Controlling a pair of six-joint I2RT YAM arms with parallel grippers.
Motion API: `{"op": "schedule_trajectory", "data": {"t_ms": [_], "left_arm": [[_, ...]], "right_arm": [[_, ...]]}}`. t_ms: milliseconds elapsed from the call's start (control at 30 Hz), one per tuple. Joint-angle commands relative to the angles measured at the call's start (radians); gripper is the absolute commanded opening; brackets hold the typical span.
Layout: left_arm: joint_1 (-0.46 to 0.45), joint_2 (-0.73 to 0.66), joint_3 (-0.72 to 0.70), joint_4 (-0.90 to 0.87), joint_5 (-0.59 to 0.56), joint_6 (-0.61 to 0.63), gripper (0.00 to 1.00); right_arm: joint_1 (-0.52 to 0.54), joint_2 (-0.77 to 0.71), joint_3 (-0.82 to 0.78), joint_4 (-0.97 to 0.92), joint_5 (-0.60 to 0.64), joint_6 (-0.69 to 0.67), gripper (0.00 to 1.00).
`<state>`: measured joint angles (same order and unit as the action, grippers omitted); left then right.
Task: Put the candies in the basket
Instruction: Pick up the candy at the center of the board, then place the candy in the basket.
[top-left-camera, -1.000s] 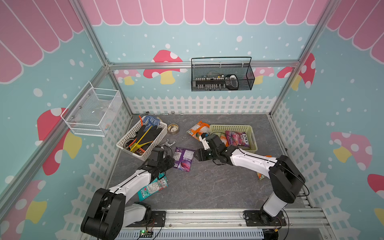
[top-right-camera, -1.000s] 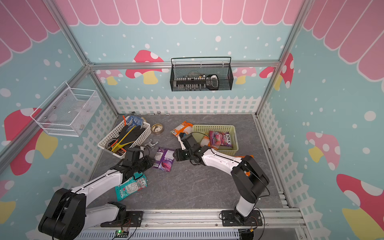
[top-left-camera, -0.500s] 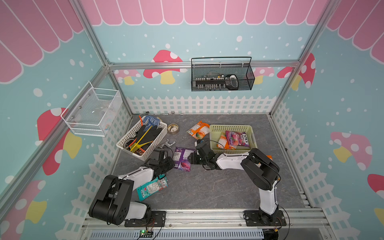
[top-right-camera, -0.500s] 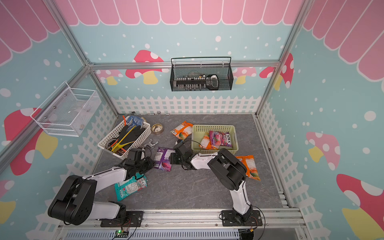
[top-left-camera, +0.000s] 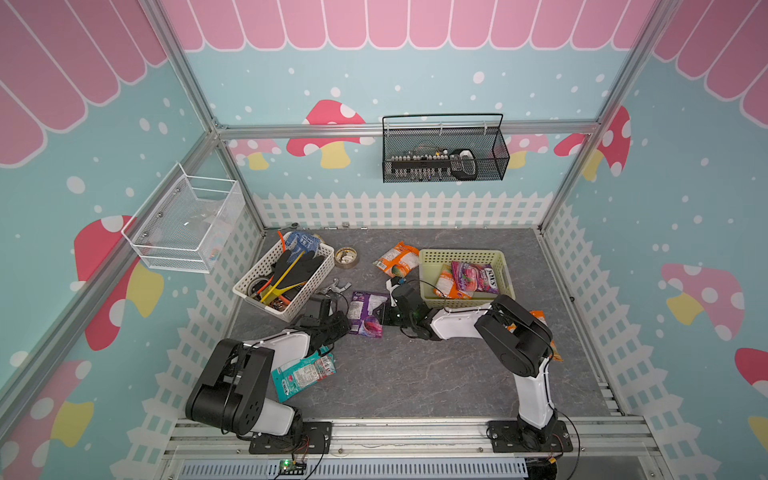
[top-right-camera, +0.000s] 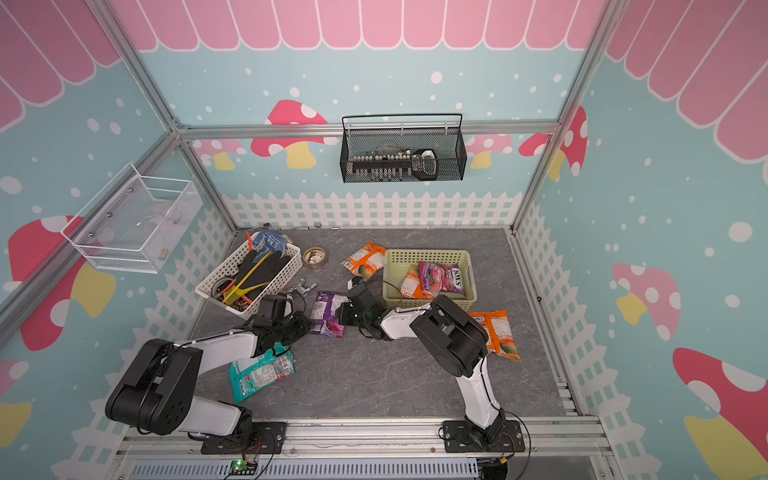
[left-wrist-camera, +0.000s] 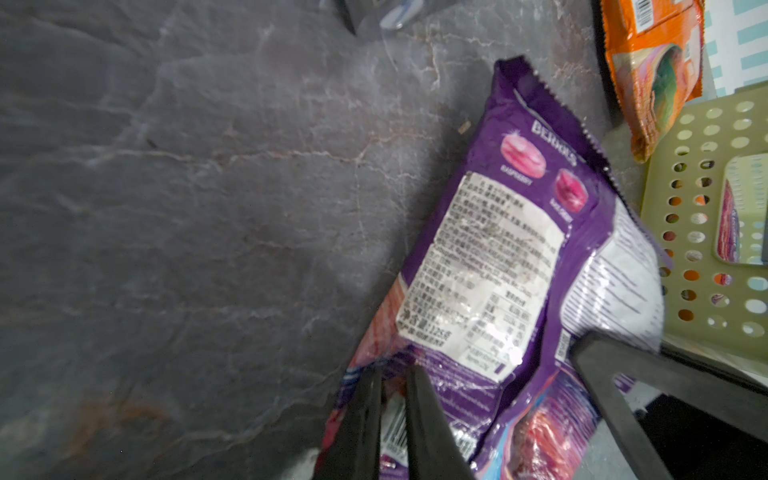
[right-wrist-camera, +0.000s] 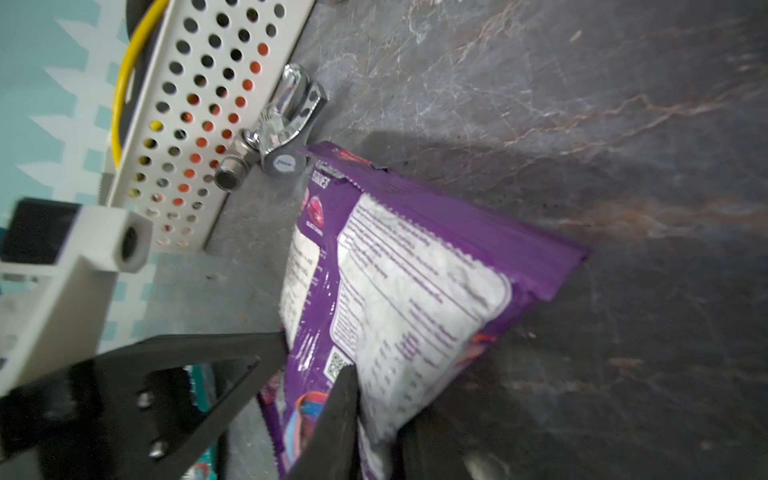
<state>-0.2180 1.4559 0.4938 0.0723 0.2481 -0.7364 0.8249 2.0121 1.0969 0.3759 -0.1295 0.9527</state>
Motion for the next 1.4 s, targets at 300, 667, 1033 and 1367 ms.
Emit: {"op": "schedule_trajectory", "data": {"t_ms": [300, 667, 1033, 1367], "left_arm": [[0.003, -0.228, 0.084, -0.234, -0.027, 0.075, 0.39], [0.011, -0.478, 0.207, -0.355, 0.106, 0.294, 0.9], [0.011, -0.509, 0.175, -0.331, 0.232, 0.35, 0.99], [0.011, -0.534, 0.167, -0.331, 0.221, 0.35, 0.99]], "right_arm": [[0.002, -0.217, -0.008, 0.01, -0.046, -0.098, 0.0], [-0.109, -0.408, 0.111, -0.258, -0.097, -0.277, 0.0], [-0.377, -0.427, 0.237, -0.611, -0.194, -0.546, 0.0], [-0.599, -0.273, 0.313, -0.695, -0.335, -0.609, 0.0]]}}
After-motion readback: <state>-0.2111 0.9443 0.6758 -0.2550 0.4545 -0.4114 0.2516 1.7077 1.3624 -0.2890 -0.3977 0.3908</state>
